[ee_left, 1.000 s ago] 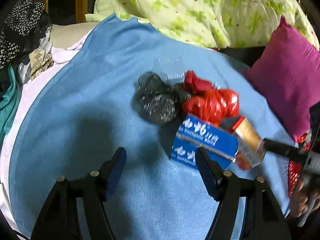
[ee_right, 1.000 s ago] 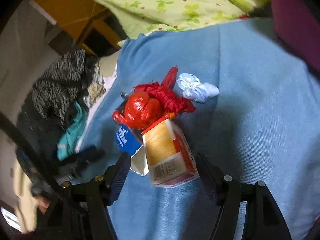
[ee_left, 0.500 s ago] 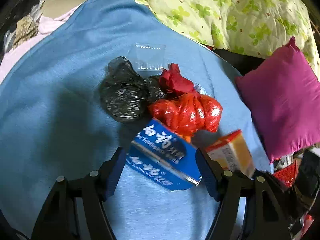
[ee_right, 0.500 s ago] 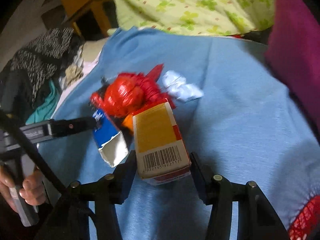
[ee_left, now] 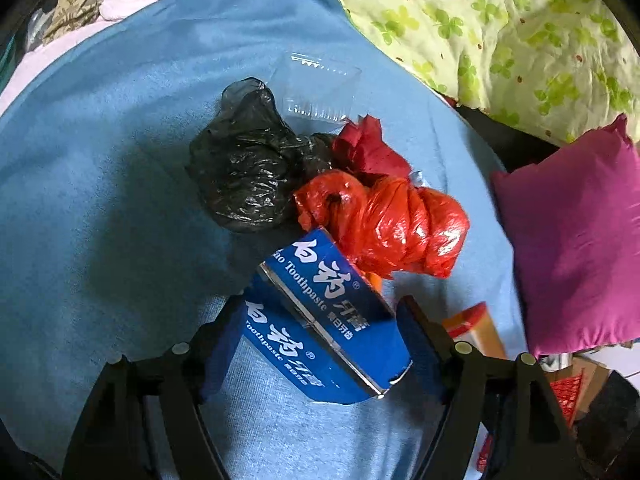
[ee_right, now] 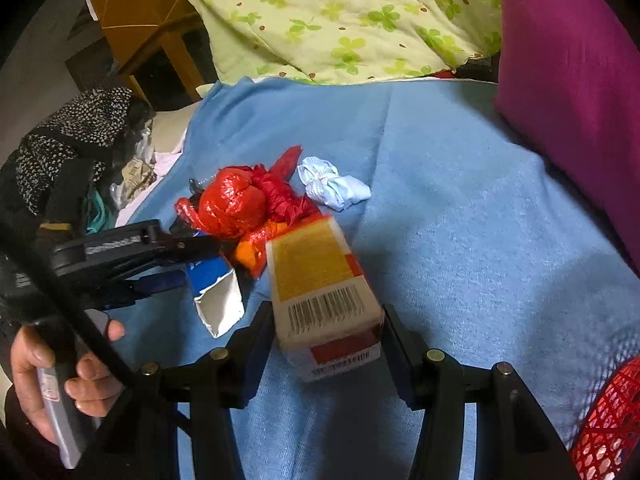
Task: Collect trash
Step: 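Grasp the blue toothpaste box with the left tool while the right tool holds the medicine box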
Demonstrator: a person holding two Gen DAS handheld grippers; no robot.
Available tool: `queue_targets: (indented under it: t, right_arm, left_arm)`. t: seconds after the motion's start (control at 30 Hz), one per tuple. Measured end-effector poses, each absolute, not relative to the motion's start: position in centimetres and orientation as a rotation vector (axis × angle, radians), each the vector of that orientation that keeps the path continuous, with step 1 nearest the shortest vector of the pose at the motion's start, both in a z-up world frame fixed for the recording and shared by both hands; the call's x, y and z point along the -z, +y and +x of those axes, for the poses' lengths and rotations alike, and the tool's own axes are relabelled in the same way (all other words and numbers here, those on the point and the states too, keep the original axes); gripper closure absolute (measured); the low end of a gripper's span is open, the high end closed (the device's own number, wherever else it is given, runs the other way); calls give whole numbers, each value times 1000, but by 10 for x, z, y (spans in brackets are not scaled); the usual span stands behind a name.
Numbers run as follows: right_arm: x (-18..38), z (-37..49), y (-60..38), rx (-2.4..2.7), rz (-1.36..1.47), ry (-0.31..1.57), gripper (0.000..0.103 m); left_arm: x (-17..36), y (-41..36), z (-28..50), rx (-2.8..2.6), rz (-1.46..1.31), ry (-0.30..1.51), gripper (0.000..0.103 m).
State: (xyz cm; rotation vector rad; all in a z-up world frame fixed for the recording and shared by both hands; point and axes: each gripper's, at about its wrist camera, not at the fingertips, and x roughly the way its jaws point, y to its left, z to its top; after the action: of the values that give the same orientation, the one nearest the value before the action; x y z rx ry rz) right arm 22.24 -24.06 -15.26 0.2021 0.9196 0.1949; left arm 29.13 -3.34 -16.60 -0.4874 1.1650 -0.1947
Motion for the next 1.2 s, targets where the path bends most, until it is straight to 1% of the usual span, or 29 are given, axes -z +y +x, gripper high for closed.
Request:
queue_targets:
  t: [0.13,0.3,0.43,0.57,0.73,0.87,1.07,1.2]
  right_arm:
    - [159,230,-242,-166,243,944,48]
    - [164,229,-227,-182,203,964,48]
    - [174,227,-220,-191,178,991,49]
    - [173,227,-218,-205,192,958,49]
    - [177,239,-210,-193,200,941,49]
    - [178,242,-195,-240,181,933,50]
    - [171,225,-183,-455,265,967,50]
    - [178,208,-191,-518,426,1017,50]
  left_arm:
    - [166,-27,289,201,-532,1165,25]
    - [168,-37,291,181,-500,1167,25]
    - [171,-42,291,164,-493,1166,22]
    - [173,-44,291,174,-506,1174,22]
    - [178,-20,289,217,-608,1209,22]
    - [174,-4,285,208,-589,1209,22]
    - [160,25,275,199,-560,1174,22]
    - [159,34,268,182,-521,1176,22]
